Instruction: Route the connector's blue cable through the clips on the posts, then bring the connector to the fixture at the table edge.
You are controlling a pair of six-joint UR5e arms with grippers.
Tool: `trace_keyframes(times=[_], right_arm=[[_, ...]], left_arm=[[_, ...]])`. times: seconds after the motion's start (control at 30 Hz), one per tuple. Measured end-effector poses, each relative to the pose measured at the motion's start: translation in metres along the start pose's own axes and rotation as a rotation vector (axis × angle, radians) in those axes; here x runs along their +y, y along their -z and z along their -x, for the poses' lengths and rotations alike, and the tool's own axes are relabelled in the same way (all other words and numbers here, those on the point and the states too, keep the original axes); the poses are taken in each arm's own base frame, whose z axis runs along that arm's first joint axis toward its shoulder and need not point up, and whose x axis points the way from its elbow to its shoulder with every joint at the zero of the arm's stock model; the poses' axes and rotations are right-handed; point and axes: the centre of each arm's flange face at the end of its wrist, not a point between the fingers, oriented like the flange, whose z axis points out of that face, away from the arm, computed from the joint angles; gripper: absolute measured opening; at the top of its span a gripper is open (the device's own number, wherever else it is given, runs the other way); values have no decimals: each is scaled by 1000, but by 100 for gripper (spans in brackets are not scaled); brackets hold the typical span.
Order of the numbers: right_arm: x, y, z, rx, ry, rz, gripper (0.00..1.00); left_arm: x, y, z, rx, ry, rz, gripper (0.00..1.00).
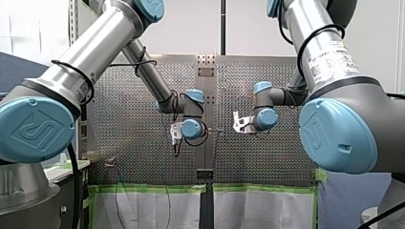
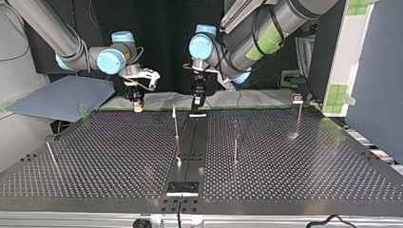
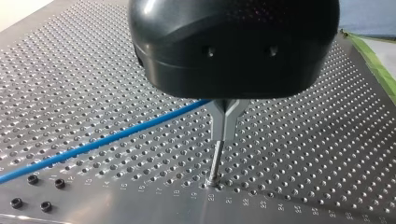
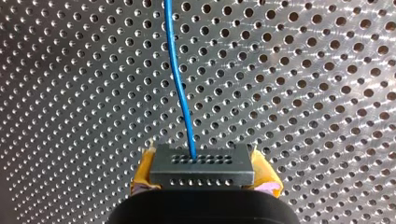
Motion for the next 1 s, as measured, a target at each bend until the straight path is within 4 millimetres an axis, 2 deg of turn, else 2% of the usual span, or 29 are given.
trace_keyframes(times=[0.37,0.67,1.0], right_arm=[[2,0,0,-2,-2,3,17],[3,0,1,-6,-2,5,17],[7,-1,1,-9,-4,12,17]], left_arm=[[-2,-2,-1,7,8,-19,0],[-8,-15,-20,47,-5,-4,0],[-15,-30,-11,25,15,-2,0]])
